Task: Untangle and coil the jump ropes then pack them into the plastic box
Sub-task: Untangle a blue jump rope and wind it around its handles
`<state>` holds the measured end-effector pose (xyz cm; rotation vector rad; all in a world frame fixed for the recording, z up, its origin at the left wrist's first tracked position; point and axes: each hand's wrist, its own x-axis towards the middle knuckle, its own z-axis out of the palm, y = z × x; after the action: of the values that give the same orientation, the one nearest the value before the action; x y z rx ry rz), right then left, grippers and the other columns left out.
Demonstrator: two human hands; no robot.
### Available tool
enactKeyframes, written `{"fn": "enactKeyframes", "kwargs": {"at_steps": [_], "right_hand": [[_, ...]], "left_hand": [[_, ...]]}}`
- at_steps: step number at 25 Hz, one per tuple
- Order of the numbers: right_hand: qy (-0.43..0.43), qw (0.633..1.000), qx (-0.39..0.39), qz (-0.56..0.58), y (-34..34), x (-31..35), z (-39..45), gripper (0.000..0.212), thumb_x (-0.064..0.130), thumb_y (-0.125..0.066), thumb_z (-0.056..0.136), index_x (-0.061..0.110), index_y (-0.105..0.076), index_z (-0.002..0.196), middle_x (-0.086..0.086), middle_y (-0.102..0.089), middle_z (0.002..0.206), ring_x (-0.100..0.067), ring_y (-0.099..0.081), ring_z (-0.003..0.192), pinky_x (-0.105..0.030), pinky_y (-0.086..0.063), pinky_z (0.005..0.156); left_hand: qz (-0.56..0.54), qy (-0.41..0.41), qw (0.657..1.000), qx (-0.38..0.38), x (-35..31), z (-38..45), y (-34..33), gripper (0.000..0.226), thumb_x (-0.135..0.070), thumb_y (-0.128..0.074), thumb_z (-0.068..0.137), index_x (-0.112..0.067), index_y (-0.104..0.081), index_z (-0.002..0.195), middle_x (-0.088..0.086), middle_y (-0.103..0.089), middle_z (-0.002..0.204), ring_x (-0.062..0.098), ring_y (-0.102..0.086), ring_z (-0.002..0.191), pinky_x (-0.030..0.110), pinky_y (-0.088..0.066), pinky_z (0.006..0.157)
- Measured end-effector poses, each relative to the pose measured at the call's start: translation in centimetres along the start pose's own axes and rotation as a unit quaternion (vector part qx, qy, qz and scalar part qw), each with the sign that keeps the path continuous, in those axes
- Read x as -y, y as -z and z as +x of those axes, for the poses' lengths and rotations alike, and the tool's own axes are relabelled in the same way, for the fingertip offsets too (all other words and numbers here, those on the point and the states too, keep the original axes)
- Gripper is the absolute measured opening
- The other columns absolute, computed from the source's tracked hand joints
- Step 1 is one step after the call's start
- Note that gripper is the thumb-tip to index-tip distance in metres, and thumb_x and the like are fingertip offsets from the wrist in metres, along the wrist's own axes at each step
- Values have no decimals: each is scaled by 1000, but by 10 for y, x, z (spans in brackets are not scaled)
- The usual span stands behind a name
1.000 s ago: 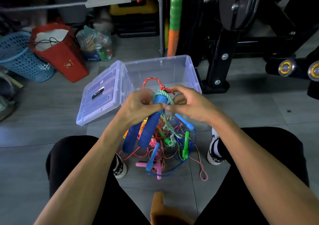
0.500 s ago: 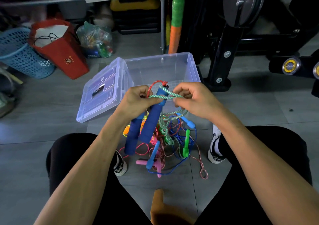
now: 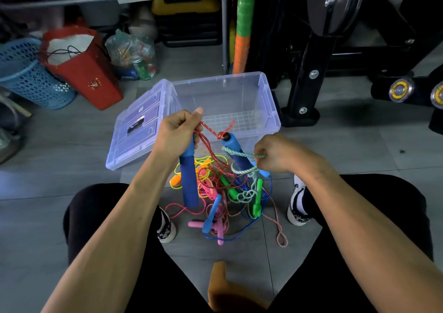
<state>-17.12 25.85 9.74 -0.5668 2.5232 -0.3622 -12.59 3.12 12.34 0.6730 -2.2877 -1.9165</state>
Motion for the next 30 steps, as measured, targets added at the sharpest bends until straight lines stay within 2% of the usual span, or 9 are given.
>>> {"fn": "enactKeyframes", "kwargs": {"at_steps": [5,8,10,13,16,20,24,27,30], "right_hand": [[-37,992,70,-95,-5,-3,3,14,20,-60,75,12,-67,84,-9,-69,93,-27,-65,84,-35,-56,72],[-32,993,94,-70,-4,3,2,37,31,-62,85,15,-60,118,-3,-62,121,-23,-60,108,-34,-52,89],[-5,998,52,30,-5,8,4,47,37,-63,87,17,-53,129,-1,-55,133,-19,-55,117,-27,-44,91],[38,989,-28,142,-7,16,11,50,34,-66,89,15,-52,132,-1,-55,135,-17,-55,117,-23,-39,88],[58,977,-75,193,-8,22,16,64,36,-70,85,21,-43,141,-1,-50,139,-18,-50,123,-32,-41,100],[103,954,0,280,-18,30,21,43,32,-75,82,25,-60,122,3,-64,123,-13,-58,115,-38,-44,104],[75,932,3,353,-18,33,25,28,28,-71,86,13,-65,108,-11,-72,103,-22,-68,96,-45,-51,96],[36,917,7,398,-9,35,20,28,35,-65,91,9,-64,102,-12,-71,92,-15,-65,71,-27,-54,68],[33,902,29,430,-9,44,13,25,36,-59,95,13,-62,106,-4,-63,91,-15,-59,76,-27,-49,68]], "left_hand": [[-6,42,993,-108,1,15,13,41,-37,-59,95,-10,-53,65,8,-55,56,12,-48,40,23,-46,49],[15,-13,1000,-5,0,9,10,39,-32,-60,95,-6,-54,67,11,-57,60,13,-50,43,23,-45,47],[55,-62,995,49,-2,4,10,35,-28,-61,95,-7,-55,68,7,-58,62,12,-51,47,24,-46,49],[95,-121,985,83,-6,2,19,27,-19,-60,95,-1,-56,77,9,-57,62,12,-49,46,24,-45,49],[106,-154,977,107,-8,-3,27,17,-16,-62,94,-6,-61,80,14,-55,64,16,-49,48,26,-46,51],[71,-178,974,120,-9,-9,31,13,-15,-63,93,-15,-65,80,17,-56,65,21,-49,51,27,-47,52],[42,-37,997,51,-1,-1,26,6,-20,-69,89,-16,-64,89,6,-59,69,18,-50,49,28,-46,53],[-7,134,991,14,3,1,14,42,-5,-67,75,-17,-57,114,7,-55,75,19,-51,57,28,-44,57],[-113,178,977,27,2,1,0,55,1,-57,63,-14,-53,116,8,-49,81,22,-50,72,30,-43,64]]}}
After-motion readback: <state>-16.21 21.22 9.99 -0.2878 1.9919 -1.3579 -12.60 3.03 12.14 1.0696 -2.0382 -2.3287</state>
